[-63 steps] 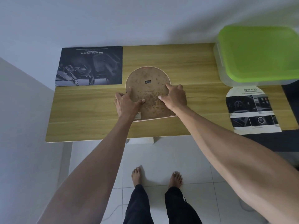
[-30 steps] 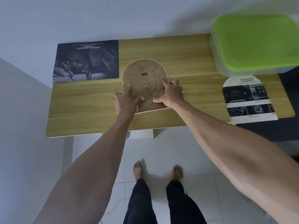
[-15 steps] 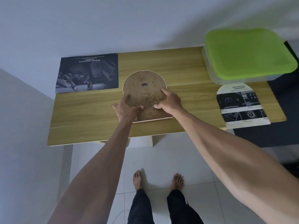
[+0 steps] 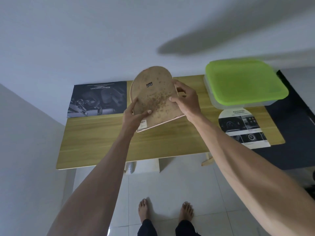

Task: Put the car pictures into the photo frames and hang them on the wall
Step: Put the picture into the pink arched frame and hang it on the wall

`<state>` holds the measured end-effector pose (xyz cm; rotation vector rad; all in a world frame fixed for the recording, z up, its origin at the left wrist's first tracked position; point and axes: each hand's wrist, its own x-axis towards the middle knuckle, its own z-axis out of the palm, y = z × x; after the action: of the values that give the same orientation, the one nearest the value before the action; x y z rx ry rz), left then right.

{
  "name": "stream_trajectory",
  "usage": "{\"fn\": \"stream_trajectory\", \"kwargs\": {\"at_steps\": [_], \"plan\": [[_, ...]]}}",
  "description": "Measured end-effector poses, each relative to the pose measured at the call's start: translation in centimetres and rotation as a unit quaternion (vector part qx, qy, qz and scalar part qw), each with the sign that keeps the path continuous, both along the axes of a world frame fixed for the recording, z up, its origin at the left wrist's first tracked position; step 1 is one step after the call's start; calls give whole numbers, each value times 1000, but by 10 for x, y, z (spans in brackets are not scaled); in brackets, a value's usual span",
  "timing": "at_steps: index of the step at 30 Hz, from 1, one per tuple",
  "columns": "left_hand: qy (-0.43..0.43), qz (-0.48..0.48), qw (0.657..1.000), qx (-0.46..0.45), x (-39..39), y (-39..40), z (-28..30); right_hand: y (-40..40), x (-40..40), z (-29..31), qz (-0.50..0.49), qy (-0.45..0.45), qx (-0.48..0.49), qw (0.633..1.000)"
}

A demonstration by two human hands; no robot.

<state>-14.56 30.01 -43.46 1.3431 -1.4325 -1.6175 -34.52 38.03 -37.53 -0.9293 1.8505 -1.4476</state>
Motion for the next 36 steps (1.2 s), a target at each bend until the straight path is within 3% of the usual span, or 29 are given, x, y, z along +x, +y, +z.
{"fn": "stream_trajectory", "kwargs": {"at_steps": [5,9,16,24,28,36], "plan": [[4,-36,999,-12,-9,-4,34,-5,2,43,-37,4,-68,997],[-65,-4,996,-68,-25,-8,71,-8,7,67,-27,33,-94,995],[77,-53,991,-93,-59,-15,159,-5,16,83,12,178,-112,978],[57,-20,991,-115,-66,-12,180,-1,29,86,39,242,-151,958],[75,33,993,-84,-58,-17,185,-3,31,95,77,252,-143,954],[129,25,984,-116,-25,-22,225,-15,-5,138,-72,186,-114,973]]}}
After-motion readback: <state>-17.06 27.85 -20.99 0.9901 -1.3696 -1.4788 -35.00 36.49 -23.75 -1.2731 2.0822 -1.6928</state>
